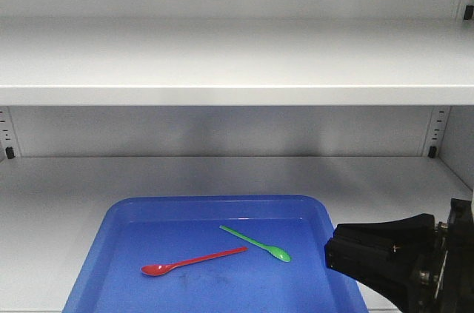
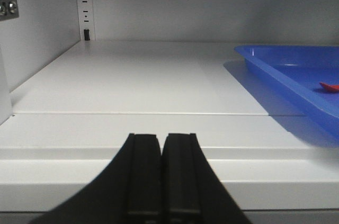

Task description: Sort red and green spoons into left cabinet

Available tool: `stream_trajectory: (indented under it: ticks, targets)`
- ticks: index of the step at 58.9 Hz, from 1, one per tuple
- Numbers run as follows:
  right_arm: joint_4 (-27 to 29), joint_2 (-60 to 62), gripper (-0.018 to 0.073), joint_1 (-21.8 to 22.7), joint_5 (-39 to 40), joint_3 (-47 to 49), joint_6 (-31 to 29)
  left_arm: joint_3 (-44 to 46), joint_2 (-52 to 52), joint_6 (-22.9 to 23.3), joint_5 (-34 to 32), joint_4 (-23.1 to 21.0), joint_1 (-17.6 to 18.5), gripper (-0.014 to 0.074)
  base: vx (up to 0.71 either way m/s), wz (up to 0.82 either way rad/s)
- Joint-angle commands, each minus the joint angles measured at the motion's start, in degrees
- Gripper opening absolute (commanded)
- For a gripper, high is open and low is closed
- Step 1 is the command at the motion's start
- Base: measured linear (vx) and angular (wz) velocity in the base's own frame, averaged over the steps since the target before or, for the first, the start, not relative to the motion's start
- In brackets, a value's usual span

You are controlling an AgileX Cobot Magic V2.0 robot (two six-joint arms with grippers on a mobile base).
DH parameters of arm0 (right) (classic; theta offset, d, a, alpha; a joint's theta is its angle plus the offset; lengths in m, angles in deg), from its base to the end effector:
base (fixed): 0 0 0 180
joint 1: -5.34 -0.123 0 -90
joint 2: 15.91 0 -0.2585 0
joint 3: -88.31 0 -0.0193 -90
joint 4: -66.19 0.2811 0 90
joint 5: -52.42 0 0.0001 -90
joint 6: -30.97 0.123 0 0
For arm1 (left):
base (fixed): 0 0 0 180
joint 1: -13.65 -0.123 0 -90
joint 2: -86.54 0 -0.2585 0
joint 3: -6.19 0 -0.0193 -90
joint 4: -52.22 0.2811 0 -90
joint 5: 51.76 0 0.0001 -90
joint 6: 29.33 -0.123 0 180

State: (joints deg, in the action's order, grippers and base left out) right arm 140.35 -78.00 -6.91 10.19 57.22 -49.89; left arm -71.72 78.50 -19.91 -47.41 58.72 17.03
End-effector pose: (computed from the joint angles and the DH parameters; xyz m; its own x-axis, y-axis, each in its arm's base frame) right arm 0.2278 0.1309 0.3275 -0.1242 -0.1869 -0.9745 -0.8084 0.5885 -0.0098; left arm 0.1459 -0.0075 0.1976 -0.0073 -0.0509 -0.9987 0.0501 0.9974 -0.0512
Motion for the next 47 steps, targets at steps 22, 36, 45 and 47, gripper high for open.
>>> stream_trajectory:
  ticks: [22, 36, 45, 47]
  targets:
    - [2.67, 0.72, -0.0006, 0.2, 1.54, 1.63, -1.43, 0.13, 1.18, 0.44, -3.62, -0.09, 0.05, 0.0, 0.0, 0.0]
    - [9.99, -0.17, -0.0006, 0.08, 16.44, 1.63, -1.03, 0.13, 1.18, 0.44, -3.57, -0.09, 0.05, 0.0, 0.0, 0.0]
    - [-8.35, -0.17, -0.0006, 0.03, 22.41, 1.69, 11.02, 0.13, 1.18, 0.44, -3.57, -0.09, 0.05, 0.0, 0.0, 0.0]
    - [-14.37, -0.17, -0.0006, 0.03, 22.25, 1.69, 17.36, 0.13, 1.18, 0.44, -3.57, -0.09, 0.05, 0.0, 0.0, 0.0]
